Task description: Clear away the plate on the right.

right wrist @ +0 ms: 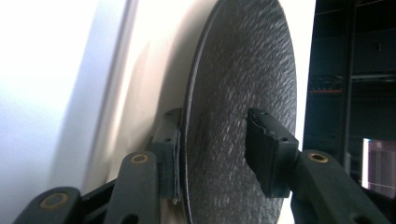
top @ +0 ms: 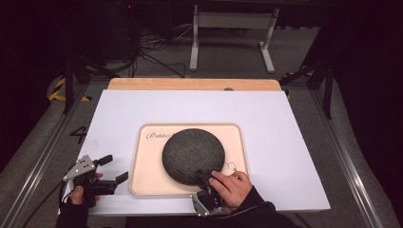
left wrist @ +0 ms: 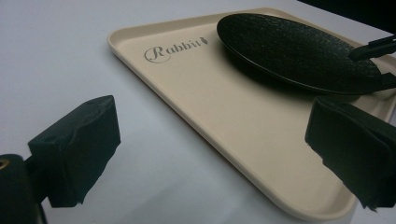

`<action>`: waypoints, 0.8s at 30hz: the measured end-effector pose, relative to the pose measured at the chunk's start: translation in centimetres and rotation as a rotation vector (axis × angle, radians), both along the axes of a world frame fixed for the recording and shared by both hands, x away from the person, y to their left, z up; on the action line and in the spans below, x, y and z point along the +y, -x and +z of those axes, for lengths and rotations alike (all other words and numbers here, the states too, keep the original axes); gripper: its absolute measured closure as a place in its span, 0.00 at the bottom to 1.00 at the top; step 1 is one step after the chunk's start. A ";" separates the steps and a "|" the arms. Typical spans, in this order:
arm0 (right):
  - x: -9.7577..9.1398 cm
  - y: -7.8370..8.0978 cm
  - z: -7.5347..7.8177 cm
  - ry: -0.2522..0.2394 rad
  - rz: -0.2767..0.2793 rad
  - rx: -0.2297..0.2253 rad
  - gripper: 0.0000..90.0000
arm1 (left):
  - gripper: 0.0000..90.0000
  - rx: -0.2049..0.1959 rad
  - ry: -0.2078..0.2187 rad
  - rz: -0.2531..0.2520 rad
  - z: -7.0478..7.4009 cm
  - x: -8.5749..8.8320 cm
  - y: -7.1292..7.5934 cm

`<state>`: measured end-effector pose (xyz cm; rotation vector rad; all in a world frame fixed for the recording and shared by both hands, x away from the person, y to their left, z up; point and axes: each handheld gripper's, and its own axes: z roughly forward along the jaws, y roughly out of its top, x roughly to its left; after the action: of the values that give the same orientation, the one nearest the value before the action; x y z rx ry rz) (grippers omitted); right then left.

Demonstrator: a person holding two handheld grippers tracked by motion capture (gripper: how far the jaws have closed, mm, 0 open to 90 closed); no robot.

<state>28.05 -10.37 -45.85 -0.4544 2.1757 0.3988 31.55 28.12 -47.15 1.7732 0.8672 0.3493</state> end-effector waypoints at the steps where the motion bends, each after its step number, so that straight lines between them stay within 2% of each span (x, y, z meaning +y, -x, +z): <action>1: 0.0 0.0 0.0 0.000 0.000 0.000 0.63 | 0.04 0.000 0.000 0.000 0.0 0.0 0.0; 6: -0.4 0.4 0.9 -0.061 0.007 0.064 0.57 | 0.04 -0.001 -0.001 0.001 0.0 0.0 0.0; 7: -0.4 0.4 0.9 -0.061 0.007 0.064 0.57 | 0.04 -0.001 -0.001 0.001 0.0 0.0 0.0; 8: -0.6 0.5 1.4 -0.091 0.018 0.091 0.53 | 0.04 -0.001 -0.001 0.001 0.0 0.0 0.0; 9: -0.6 0.5 1.4 -0.091 0.018 0.091 0.53 | 0.04 -0.001 -0.001 0.001 0.0 0.0 0.0; 11: -0.8 0.5 2.0 -0.125 0.027 0.127 0.49 | 0.04 0.000 0.000 0.001 0.0 0.0 0.0; 15: -1.3 0.2 2.5 -0.226 0.013 0.192 0.40 | 0.04 0.000 -0.001 0.001 0.0 0.0 0.0; 16: -1.6 0.0 2.7 -0.275 0.004 0.221 0.37 | 0.04 -0.001 -0.001 0.001 0.0 0.0 0.0; 18: -1.7 -0.1 2.9 -0.293 0.005 0.230 0.36 | 0.04 -0.001 0.000 0.003 0.0 0.0 0.1; 24: -2.9 -0.9 4.1 -0.503 -0.024 0.328 0.32 | 0.04 -0.002 0.002 0.006 0.0 -0.1 0.1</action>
<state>28.94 -13.26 -41.78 -0.0832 2.2761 1.0349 31.48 28.06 -47.16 1.7686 0.8710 0.3539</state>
